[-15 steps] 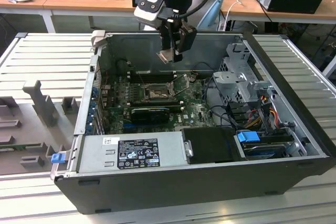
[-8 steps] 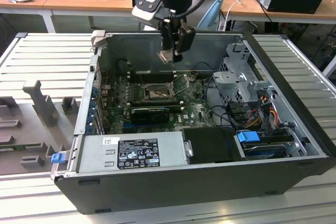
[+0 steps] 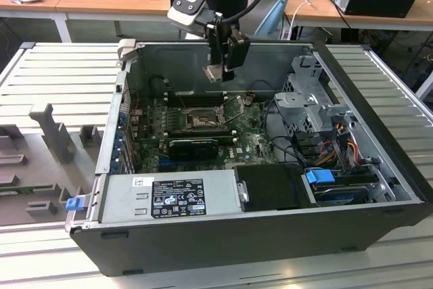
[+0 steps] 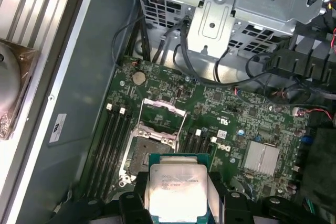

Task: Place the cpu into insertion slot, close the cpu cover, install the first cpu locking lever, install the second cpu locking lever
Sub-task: 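Place the cpu into insertion slot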

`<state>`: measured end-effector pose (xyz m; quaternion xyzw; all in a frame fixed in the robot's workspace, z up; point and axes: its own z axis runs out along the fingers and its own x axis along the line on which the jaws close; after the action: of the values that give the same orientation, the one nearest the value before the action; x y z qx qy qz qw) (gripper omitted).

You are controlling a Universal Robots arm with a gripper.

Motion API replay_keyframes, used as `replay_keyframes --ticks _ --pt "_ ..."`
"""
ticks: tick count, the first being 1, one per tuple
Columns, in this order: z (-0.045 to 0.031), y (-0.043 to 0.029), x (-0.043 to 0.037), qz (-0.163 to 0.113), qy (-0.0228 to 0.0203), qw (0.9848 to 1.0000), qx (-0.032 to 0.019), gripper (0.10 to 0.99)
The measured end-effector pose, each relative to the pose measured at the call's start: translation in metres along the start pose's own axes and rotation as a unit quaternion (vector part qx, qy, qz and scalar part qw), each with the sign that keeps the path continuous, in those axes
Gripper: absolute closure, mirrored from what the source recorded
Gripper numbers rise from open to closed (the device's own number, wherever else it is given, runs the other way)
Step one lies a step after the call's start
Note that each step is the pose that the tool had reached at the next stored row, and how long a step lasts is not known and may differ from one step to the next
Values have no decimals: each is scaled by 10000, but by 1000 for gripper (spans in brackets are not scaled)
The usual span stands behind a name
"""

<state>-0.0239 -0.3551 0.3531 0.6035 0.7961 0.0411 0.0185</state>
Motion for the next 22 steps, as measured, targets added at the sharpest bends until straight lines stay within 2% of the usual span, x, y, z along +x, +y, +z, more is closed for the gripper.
replay_keyframes --ticks 6,13,15,22 --pt "2 0 0 264 -24 9996 -5 557" --pt "5 0 0 542 -48 9985 -11 557" --pt "7 -1 0 655 -58 9978 -13 557" --pt "16 -1 0 1090 -97 9940 -22 557"
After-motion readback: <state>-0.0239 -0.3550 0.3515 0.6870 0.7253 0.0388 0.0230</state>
